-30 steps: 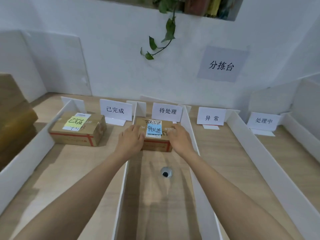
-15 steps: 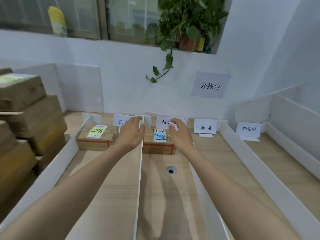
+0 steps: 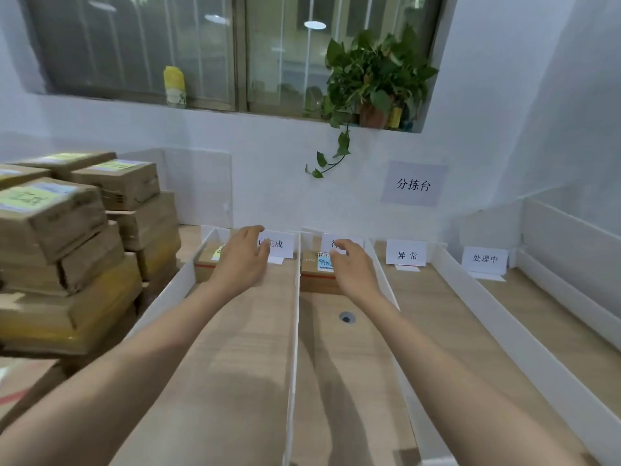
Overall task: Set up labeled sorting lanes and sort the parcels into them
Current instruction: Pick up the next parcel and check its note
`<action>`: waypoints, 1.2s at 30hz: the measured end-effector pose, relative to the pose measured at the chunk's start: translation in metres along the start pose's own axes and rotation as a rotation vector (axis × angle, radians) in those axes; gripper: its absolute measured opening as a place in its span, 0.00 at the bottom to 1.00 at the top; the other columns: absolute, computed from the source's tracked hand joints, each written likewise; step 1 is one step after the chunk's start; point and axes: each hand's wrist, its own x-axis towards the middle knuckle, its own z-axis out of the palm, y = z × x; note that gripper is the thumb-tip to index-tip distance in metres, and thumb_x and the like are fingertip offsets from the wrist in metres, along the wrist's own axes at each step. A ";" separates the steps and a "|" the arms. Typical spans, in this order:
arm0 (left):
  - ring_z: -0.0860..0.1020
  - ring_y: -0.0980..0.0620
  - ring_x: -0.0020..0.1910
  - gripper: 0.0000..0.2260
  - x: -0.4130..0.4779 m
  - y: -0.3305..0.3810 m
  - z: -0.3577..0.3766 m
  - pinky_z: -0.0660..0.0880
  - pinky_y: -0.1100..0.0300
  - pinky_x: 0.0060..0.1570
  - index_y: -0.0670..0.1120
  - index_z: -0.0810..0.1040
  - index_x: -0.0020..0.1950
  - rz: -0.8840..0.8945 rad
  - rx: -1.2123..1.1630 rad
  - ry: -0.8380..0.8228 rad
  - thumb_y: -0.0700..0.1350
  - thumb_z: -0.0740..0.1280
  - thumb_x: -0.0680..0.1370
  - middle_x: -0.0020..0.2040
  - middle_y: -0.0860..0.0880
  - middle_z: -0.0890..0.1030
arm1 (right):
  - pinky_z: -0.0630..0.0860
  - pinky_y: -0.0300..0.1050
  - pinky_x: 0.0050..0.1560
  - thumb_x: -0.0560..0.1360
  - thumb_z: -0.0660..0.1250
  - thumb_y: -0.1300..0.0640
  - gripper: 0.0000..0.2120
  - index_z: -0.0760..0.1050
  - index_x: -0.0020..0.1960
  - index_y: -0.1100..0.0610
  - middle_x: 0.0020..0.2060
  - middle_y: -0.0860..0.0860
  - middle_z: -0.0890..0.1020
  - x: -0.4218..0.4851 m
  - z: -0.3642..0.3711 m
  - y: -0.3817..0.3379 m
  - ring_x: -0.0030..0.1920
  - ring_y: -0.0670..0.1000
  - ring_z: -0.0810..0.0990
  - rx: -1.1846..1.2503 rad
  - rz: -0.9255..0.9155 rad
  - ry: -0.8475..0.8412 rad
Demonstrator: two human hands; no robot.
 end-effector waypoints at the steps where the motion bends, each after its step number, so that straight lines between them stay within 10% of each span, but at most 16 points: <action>1: 0.66 0.45 0.69 0.19 -0.013 -0.002 -0.008 0.63 0.52 0.67 0.41 0.66 0.71 0.005 0.018 0.000 0.47 0.55 0.82 0.70 0.42 0.68 | 0.66 0.45 0.66 0.79 0.58 0.54 0.18 0.71 0.68 0.53 0.67 0.47 0.73 -0.011 0.001 -0.005 0.67 0.49 0.70 -0.005 0.002 -0.002; 7: 0.66 0.43 0.69 0.20 -0.086 -0.019 -0.060 0.62 0.52 0.66 0.41 0.66 0.72 -0.019 0.118 0.002 0.48 0.54 0.82 0.70 0.41 0.69 | 0.63 0.36 0.45 0.81 0.57 0.55 0.16 0.71 0.67 0.55 0.62 0.48 0.74 -0.087 -0.002 -0.041 0.63 0.51 0.72 -0.051 -0.054 -0.031; 13: 0.69 0.43 0.65 0.17 -0.146 -0.043 -0.117 0.68 0.49 0.61 0.42 0.69 0.67 -0.039 0.174 0.041 0.47 0.55 0.81 0.66 0.42 0.73 | 0.68 0.45 0.63 0.80 0.58 0.53 0.17 0.71 0.67 0.54 0.65 0.49 0.74 -0.139 0.020 -0.067 0.65 0.51 0.72 0.041 -0.061 -0.056; 36: 0.67 0.45 0.68 0.20 -0.261 -0.288 -0.290 0.67 0.48 0.65 0.42 0.66 0.70 -0.477 0.303 0.098 0.50 0.53 0.82 0.70 0.43 0.69 | 0.69 0.46 0.63 0.79 0.58 0.57 0.16 0.74 0.65 0.56 0.63 0.52 0.76 -0.214 0.271 -0.174 0.64 0.54 0.73 0.080 -0.078 -0.343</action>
